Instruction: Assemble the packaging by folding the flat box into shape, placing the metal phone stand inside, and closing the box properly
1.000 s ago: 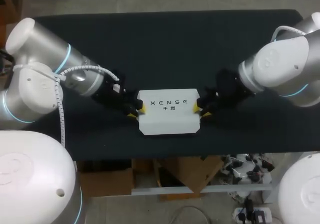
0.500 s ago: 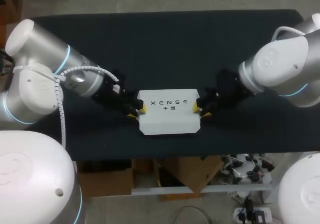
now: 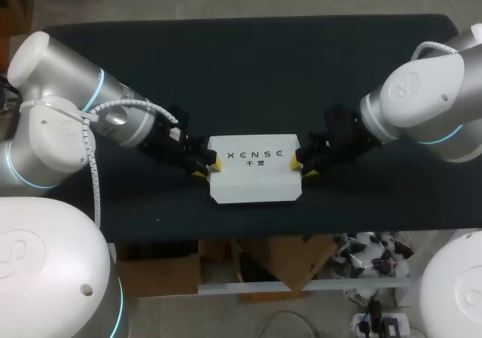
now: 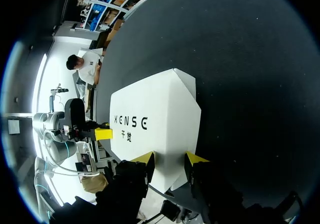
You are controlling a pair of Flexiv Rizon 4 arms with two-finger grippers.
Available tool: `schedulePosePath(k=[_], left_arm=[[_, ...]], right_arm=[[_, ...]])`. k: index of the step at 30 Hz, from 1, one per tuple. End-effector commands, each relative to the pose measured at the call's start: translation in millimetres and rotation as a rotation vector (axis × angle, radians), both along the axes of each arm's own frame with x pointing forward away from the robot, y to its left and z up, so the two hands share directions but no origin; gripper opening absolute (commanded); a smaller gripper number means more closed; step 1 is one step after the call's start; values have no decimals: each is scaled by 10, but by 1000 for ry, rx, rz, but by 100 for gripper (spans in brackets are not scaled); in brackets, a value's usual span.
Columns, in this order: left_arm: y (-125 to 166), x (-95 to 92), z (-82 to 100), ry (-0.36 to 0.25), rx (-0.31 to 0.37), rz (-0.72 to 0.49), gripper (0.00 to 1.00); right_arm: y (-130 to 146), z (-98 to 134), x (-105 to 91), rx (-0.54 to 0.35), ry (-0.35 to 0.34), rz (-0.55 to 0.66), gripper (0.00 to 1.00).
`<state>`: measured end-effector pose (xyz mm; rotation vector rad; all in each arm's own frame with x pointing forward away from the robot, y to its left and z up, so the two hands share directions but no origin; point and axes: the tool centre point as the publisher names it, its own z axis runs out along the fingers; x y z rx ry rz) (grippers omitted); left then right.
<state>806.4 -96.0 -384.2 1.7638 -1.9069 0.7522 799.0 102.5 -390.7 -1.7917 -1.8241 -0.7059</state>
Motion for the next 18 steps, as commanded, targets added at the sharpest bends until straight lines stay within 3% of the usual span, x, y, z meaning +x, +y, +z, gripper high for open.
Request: schedulePosePath(k=[1,18], left_arm=[[-65,40,-83,-2,-19,-9,44],[-143,66,-72,10,-44,-39,44]], right_arm=[[49,-85,50,23,4,8,41],[152,-87,79,40,14,28,42]])
